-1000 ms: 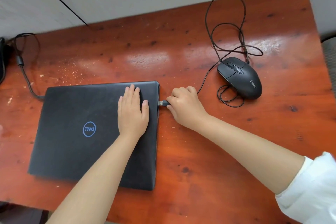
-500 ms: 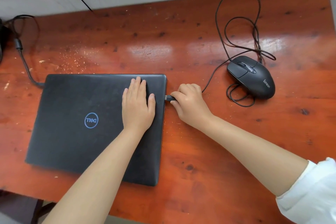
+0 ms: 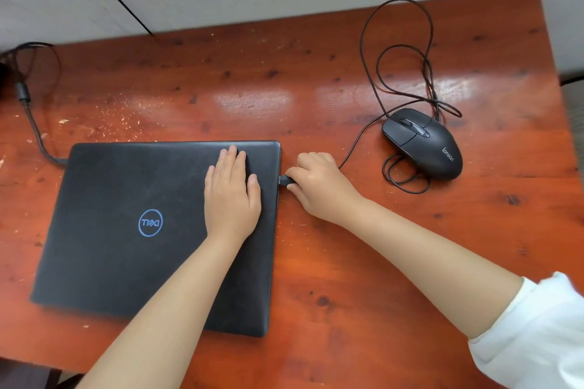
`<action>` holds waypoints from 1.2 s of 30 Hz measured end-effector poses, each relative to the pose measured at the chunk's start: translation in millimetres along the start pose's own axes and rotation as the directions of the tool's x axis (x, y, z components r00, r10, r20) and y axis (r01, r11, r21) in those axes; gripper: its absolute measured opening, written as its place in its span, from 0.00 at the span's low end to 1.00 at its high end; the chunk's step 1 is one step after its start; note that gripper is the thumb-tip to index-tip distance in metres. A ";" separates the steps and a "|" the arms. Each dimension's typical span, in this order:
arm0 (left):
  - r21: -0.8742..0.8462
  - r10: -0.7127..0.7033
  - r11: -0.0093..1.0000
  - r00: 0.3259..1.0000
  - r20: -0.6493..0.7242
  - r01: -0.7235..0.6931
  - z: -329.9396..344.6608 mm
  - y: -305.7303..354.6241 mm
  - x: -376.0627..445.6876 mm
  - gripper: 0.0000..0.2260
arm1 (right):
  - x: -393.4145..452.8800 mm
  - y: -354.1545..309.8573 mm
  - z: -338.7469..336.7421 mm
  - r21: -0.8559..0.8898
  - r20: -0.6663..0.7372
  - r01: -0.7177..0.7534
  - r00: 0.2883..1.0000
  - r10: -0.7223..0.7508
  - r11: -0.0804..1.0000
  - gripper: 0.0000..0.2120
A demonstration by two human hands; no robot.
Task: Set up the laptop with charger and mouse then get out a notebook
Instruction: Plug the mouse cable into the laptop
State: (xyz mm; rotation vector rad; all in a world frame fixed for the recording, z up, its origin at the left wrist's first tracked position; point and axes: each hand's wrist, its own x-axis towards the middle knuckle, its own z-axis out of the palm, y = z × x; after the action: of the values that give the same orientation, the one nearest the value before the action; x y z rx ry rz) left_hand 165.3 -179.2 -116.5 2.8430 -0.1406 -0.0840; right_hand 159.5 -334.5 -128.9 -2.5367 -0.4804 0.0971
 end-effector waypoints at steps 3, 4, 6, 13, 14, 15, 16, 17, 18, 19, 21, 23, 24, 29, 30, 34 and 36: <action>0.015 -0.005 1.000 1.000 0.013 0.005 -0.8 1.3 0.4 0.19 | -2.3 1.9 -8.1 -0.057 0.025 0.011 1.000 -0.009 0.998 0.12; 0.018 -0.006 1.000 1.000 0.015 0.005 -0.9 1.3 0.4 0.19 | -4.1 3.9 -12.9 -0.081 0.027 0.004 1.000 -0.002 0.997 0.12; 0.023 -0.004 1.000 1.000 0.018 0.003 -0.8 0.8 0.5 0.19 | -10.1 8.2 -26.6 -0.125 0.003 -0.014 1.000 0.014 0.992 0.11; 0.021 0.008 1.000 1.000 0.014 -0.008 -3.9 3.2 -0.1 0.18 | -43.8 50.5 -75.9 -0.244 -0.295 -0.547 0.828 0.476 0.801 0.17; 0.028 0.011 1.000 1.000 0.016 -0.011 -4.2 3.4 -0.4 0.18 | -47.7 56.7 -80.2 -0.255 -0.240 -0.630 0.776 0.583 0.734 0.21; 0.036 0.014 0.999 1.000 0.018 -0.015 -4.7 3.4 -0.9 0.18 | -50.1 60.8 -83.4 -0.251 -0.181 -0.675 0.737 0.651 0.694 0.25; 0.041 0.018 0.999 1.000 0.021 -0.019 -5.2 3.5 -1.5 0.18 | -51.7 61.9 -85.0 -0.230 -0.128 -0.689 0.721 0.681 0.687 0.27; 0.043 0.021 0.999 0.999 0.024 -0.022 -5.7 3.3 -2.3 0.18 | -53.0 60.3 -85.7 -0.197 -0.102 -0.687 0.724 0.682 0.700 0.28; 0.040 0.023 0.999 0.999 0.029 -0.024 -6.3 3.2 -2.6 0.18 | -54.3 56.3 -86.5 -0.166 -0.103 -0.684 0.729 0.677 0.711 0.28; 0.033 0.025 0.999 0.999 0.036 -0.026 -7.0 2.8 -2.4 0.19 | -56.1 50.6 -87.6 -0.136 -0.127 -0.685 0.728 0.673 0.716 0.28; 0.007 0.033 0.999 0.998 0.059 -0.034 -9.2 0.7 -2.1 0.19 | -64.5 32.4 -87.3 -0.076 -0.203 -0.697 0.711 0.673 0.713 0.28; -0.027 0.063 0.998 0.994 0.086 -0.060 -11.6 -3.7 -1.6 0.19 | -73.8 7.4 -80.3 -0.054 -0.260 -0.704 0.695 0.671 0.708 0.27; -0.036 0.086 0.996 0.991 0.103 -0.083 -13.1 -6.8 -3.1 0.19 | -78.4 -6.9 -72.5 -0.061 -0.260 -0.712 0.688 0.678 0.700 0.27; -0.050 0.261 0.965 0.955 0.144 -0.257 -23.6 -35.8 -27.7 0.20 | -97.8 -74.2 -12.4 -0.020 -0.220 -0.826 0.554 0.803 0.564 0.27; -0.043 0.303 0.953 0.941 0.147 -0.300 -26.7 -44.4 -34.1 0.20 | -99.8 -85.1 0.0 -0.014 -0.227 -0.844 0.524 0.821 0.536 0.27; -0.038 0.416 0.909 0.895 0.164 -0.415 -40.6 -78.1 -56.6 0.20 | -99.8 -110.8 30.7 0.072 -0.316 -0.900 0.388 0.866 0.430 0.28; -0.042 0.441 0.897 0.880 0.177 -0.441 -47.1 -93.2 -66.1 0.20 | -96.4 -115.1 36.2 0.126 -0.351 -0.917 0.316 0.882 0.378 0.28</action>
State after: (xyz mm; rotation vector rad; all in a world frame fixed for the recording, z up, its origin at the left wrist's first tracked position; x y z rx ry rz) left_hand 111.2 -70.0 -95.9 2.7199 -0.8220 -0.2460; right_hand 26.9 -260.3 -101.1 -2.4820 1.2036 0.0008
